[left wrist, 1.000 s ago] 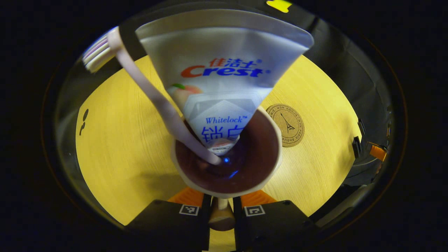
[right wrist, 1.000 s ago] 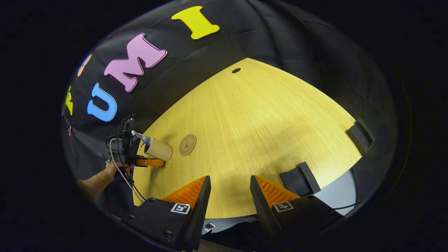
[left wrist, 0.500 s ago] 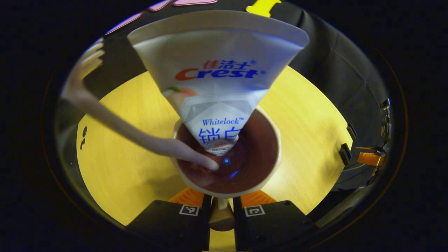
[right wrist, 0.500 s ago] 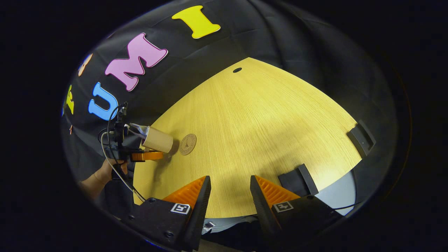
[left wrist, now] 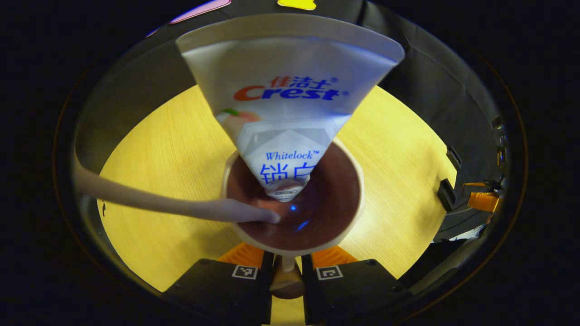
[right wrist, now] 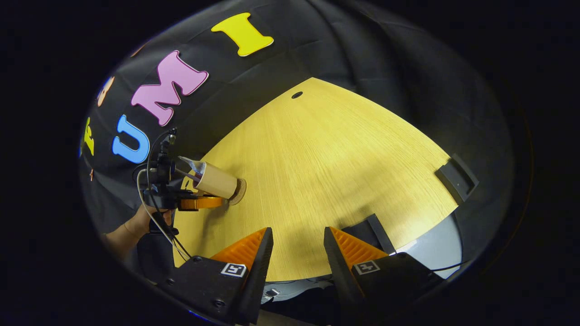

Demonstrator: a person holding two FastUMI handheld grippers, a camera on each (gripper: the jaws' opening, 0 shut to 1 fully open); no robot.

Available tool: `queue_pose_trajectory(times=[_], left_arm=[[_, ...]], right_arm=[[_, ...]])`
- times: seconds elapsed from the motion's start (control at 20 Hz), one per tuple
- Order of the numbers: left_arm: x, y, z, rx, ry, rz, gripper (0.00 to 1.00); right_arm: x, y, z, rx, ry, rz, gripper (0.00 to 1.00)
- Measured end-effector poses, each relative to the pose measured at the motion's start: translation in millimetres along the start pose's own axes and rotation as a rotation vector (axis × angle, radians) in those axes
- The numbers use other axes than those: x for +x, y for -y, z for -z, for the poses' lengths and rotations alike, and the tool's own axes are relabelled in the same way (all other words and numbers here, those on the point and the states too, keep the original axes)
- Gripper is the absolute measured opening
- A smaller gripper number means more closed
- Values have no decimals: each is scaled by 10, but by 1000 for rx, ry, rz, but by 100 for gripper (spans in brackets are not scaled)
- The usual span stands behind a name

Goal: Put the toothbrush and toothpaste on the desktop into the cup, then pick up the cup and place it on the coaster on the desktop.

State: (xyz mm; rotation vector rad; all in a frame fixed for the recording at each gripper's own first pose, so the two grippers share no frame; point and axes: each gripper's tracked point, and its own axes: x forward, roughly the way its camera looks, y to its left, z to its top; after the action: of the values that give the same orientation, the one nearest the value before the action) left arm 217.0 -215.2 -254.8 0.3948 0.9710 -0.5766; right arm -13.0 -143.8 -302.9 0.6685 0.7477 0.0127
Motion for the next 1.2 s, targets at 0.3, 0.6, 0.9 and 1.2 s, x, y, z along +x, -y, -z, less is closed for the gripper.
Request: queue_pose_trajectory(times=[0.3, 0.6, 0.9, 1.2], left_arm=[[93, -12, 51, 11, -28, -30, 32], [96, -33, 53, 23, -39, -36, 33], [26, -77, -6, 8, -18, -47, 58], [-176, -27, 11, -11, 29, -51, 93]], right_arm=[[-7, 96, -23, 6, -4, 4, 70], [12, 126, -33, 6, -14, 1, 70], [18, 113, -50, 6, -15, -4, 70], [31, 2, -39, -3, -9, -14, 71]])
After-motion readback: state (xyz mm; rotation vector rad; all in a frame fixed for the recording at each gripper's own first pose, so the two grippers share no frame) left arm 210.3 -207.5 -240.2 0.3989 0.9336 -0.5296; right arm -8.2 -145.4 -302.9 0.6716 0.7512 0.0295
